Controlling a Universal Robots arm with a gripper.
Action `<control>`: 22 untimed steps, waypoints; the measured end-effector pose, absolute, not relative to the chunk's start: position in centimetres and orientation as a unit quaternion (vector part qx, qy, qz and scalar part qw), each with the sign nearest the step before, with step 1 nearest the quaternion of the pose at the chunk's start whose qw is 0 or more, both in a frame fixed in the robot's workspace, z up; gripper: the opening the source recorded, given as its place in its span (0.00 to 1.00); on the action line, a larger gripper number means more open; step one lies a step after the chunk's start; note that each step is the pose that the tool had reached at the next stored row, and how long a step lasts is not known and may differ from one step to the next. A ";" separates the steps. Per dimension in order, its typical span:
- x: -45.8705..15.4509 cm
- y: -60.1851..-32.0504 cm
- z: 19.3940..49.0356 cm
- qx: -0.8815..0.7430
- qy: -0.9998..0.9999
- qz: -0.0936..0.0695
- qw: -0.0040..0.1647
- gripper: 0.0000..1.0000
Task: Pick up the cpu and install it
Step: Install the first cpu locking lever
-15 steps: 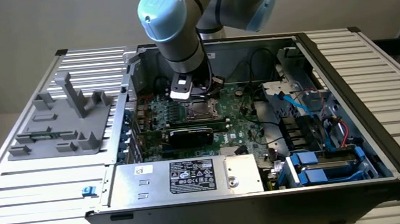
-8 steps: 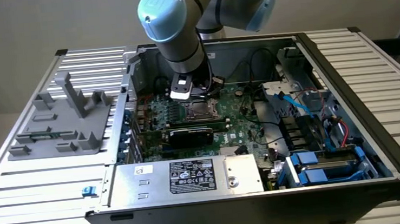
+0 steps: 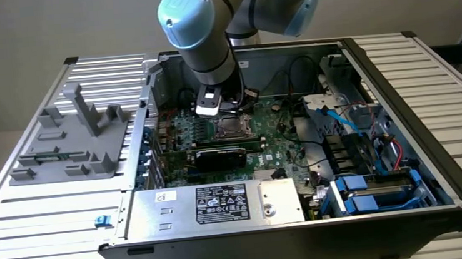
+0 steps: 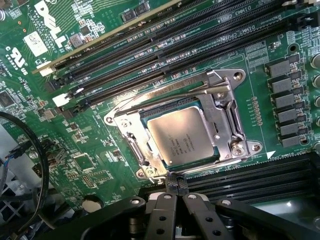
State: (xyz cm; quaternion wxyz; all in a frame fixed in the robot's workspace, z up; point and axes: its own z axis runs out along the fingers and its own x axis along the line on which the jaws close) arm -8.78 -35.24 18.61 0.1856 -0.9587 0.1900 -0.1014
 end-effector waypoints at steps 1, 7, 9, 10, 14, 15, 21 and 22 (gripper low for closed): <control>-8.8 -35.2 18.6 -0.959 0.190 -0.101 0.186 0.11; -8.6 -35.3 18.6 -0.959 0.189 -0.102 0.186 0.11; -8.5 -35.3 18.6 -0.959 0.189 -0.103 0.186 0.11; -8.5 -35.3 18.6 -0.959 0.188 -0.104 0.186 0.11; -8.5 -35.3 18.5 -0.959 0.187 -0.104 0.186 0.11; -8.5 -35.3 18.5 -0.959 0.186 -0.104 0.186 0.11; -8.5 -35.2 18.4 -0.959 0.185 -0.104 0.188 0.11; -8.5 -35.2 18.4 -0.959 0.185 -0.104 0.188 0.11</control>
